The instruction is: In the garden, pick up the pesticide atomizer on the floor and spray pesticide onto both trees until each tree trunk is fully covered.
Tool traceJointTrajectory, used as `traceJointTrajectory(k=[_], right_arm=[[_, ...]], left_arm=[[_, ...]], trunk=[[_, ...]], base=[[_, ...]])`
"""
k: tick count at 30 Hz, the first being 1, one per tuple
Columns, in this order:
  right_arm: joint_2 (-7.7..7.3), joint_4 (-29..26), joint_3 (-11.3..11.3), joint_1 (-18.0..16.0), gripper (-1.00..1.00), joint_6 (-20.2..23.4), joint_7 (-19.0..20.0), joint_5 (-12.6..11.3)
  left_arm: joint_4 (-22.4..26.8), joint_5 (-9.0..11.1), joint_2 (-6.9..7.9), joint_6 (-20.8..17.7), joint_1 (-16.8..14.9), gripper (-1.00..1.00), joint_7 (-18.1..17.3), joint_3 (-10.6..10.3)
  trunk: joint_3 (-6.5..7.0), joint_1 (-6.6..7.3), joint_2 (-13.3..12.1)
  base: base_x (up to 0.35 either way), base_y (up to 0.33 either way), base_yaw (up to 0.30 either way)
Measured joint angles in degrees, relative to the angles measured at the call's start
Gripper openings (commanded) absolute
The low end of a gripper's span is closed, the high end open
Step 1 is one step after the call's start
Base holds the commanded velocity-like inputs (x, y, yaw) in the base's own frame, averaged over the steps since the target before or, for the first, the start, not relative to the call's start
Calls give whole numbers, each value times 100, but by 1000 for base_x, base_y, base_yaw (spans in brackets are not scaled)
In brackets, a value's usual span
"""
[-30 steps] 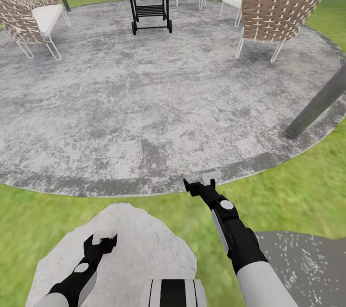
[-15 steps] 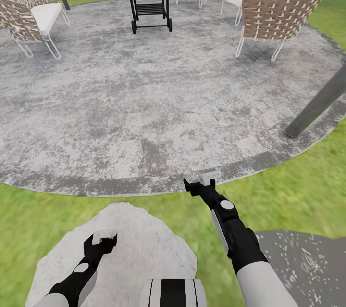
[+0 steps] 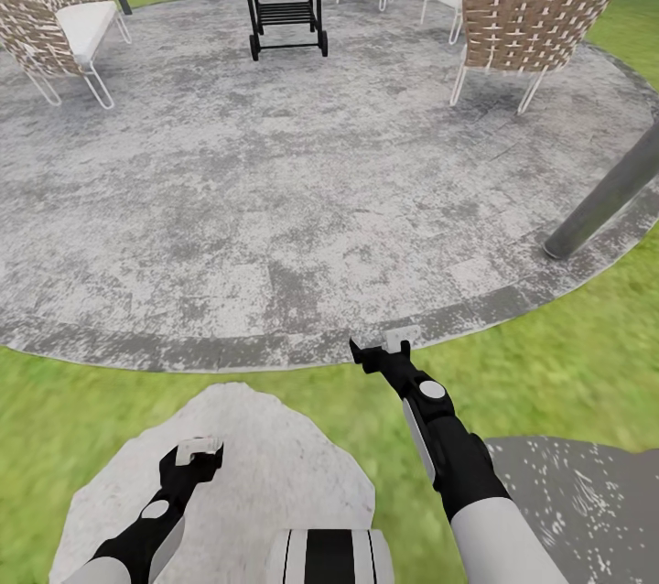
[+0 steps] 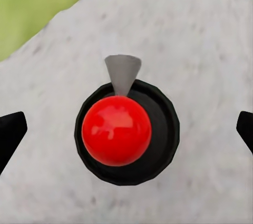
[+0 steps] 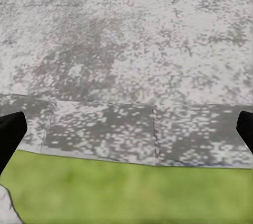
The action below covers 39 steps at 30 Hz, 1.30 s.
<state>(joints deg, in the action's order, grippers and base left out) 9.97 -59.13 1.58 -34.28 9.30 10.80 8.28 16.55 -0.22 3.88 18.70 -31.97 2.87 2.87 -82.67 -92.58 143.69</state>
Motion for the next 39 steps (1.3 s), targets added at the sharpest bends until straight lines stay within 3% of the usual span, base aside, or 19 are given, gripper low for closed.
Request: traceJointTrajectory(k=[6,7,39], right_arm=[[0,0,1,-1,100,0,0,0],[0,0,1,-1,100,0,0,0],[0,9,1,1,100,0,0,0]], left_arm=[[2,1,0,0,0,100,0,21],[2,2,0,3,0,-100,0,23],[5,5,0,11,-1,-100,3,43]], trunk=[[0,0,0],[0,0,0],[0,0,0]], base=[[0,0,0],[0,0,0],[0,0,0]])
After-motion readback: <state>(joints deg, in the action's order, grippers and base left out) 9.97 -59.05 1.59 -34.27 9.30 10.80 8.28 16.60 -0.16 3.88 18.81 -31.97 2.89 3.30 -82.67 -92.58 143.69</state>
